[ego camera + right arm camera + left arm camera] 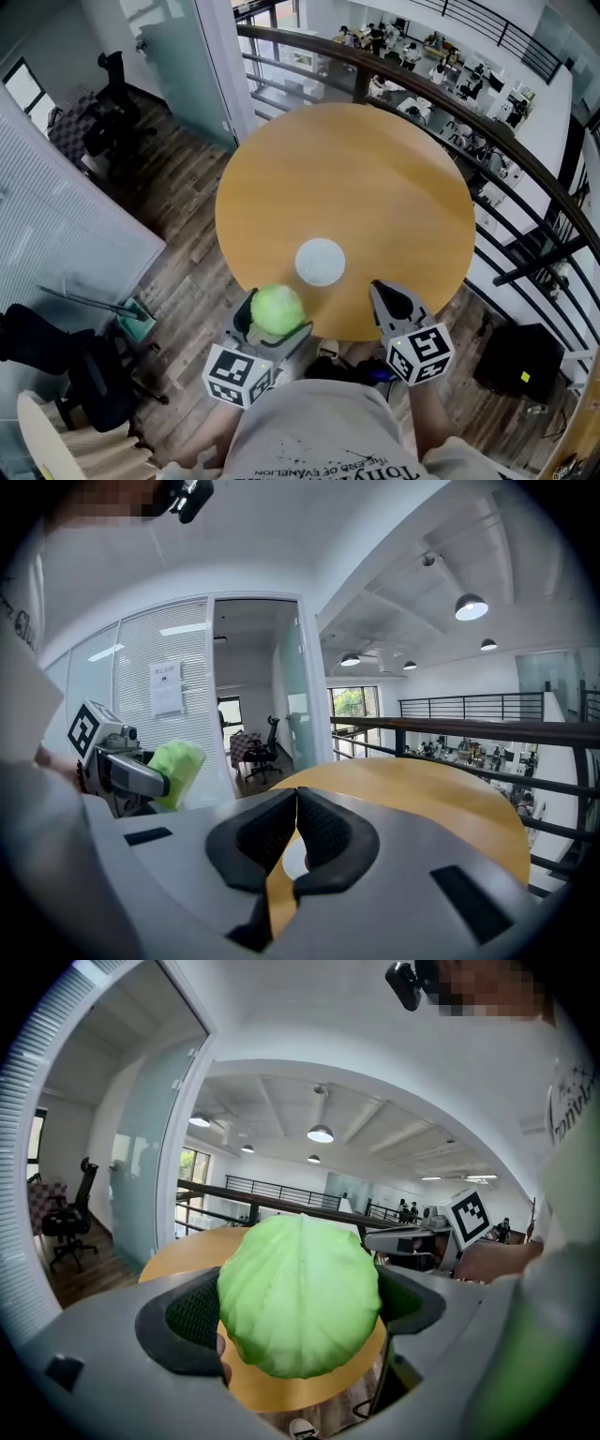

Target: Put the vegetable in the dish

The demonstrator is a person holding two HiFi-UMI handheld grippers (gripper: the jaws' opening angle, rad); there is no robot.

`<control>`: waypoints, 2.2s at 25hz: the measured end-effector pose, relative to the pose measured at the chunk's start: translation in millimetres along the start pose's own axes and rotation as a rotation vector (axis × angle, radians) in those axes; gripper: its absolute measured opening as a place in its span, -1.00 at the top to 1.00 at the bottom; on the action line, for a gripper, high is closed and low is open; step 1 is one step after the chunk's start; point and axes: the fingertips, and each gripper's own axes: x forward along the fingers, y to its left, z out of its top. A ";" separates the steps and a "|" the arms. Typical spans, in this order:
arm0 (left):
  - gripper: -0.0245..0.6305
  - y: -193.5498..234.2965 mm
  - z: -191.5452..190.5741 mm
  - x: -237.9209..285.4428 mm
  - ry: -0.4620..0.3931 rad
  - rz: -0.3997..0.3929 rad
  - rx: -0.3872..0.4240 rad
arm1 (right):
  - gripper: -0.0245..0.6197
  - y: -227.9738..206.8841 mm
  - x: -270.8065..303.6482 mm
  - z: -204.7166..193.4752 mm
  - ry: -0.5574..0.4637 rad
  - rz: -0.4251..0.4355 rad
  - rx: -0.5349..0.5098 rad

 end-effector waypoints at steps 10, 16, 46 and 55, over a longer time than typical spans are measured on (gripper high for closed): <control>-0.58 11.8 10.1 62.3 0.024 0.036 0.003 | 0.85 -47.5 40.7 3.0 0.016 0.055 0.008; -0.58 19.2 12.1 70.4 0.051 0.001 0.011 | 0.85 -40.5 51.4 0.4 0.040 0.048 0.023; -0.58 46.6 -17.3 134.0 0.237 -0.175 0.123 | 0.85 -70.7 81.4 -40.2 0.115 -0.083 0.118; -0.58 46.6 -31.5 165.8 0.288 -0.192 0.135 | 0.85 -91.9 92.7 -61.9 0.141 -0.079 0.160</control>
